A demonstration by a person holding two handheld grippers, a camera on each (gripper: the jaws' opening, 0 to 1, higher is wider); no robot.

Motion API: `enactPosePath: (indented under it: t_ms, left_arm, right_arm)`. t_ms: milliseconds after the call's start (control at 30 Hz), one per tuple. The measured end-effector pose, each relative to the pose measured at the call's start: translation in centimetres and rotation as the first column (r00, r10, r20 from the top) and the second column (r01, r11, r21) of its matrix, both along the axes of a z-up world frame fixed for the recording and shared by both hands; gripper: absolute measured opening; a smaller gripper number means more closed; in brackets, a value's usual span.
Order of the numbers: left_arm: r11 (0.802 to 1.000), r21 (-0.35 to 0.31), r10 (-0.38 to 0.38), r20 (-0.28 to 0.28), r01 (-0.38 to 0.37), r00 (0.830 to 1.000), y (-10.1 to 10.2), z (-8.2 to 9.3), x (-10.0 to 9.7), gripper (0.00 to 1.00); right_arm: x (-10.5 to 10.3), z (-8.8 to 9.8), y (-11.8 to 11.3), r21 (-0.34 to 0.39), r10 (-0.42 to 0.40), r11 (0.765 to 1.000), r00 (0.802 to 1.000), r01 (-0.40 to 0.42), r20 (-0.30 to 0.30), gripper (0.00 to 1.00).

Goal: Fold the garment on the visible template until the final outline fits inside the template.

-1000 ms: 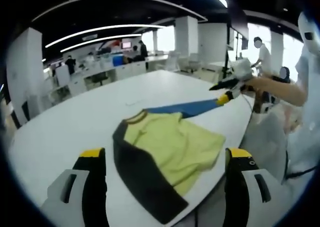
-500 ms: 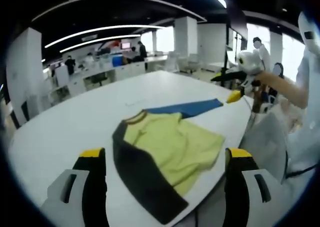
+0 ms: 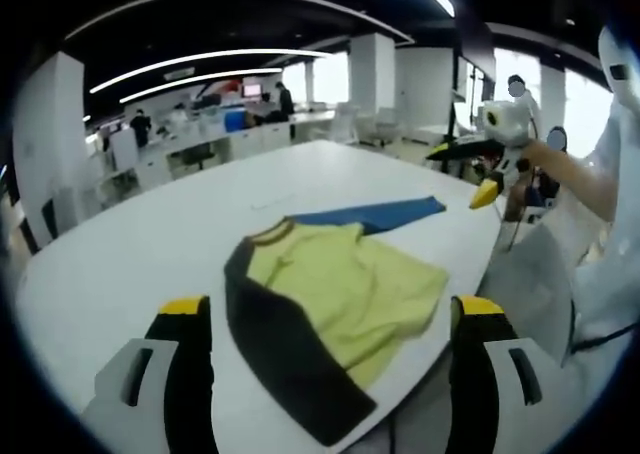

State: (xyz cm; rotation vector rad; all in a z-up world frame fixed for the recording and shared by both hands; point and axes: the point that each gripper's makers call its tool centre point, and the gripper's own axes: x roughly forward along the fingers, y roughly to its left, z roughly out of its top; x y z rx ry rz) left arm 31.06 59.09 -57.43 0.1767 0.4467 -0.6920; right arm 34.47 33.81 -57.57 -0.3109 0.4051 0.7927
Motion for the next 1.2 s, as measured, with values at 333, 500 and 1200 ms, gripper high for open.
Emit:
enactPosePath:
  t_ms: [333,500,1200]
  left_arm:
    - [1.0,-0.008,-0.001,-0.005,0.001,1.0,-0.1,-0.4,-0.2,0.96]
    - [1.0,0.003,-0.005,-0.019,0.005,1.0,0.0,-1.0,-0.7,0.96]
    - [0.997,-0.011,0.07,-0.1,-0.071,0.993,2.4,-4.1,-2.1,0.89]
  right_arm:
    - [-1.0,1.1,0.8,0.04,0.011,0.999,1.0,-0.012,0.01,1.0]
    - [-1.3,1.3,0.9,0.028,0.011,1.0,1.0,-0.012,0.02,1.0]
    - [-1.4,1.2,1.2,-0.012,0.033,0.999,0.999,-0.033,0.024,1.0]
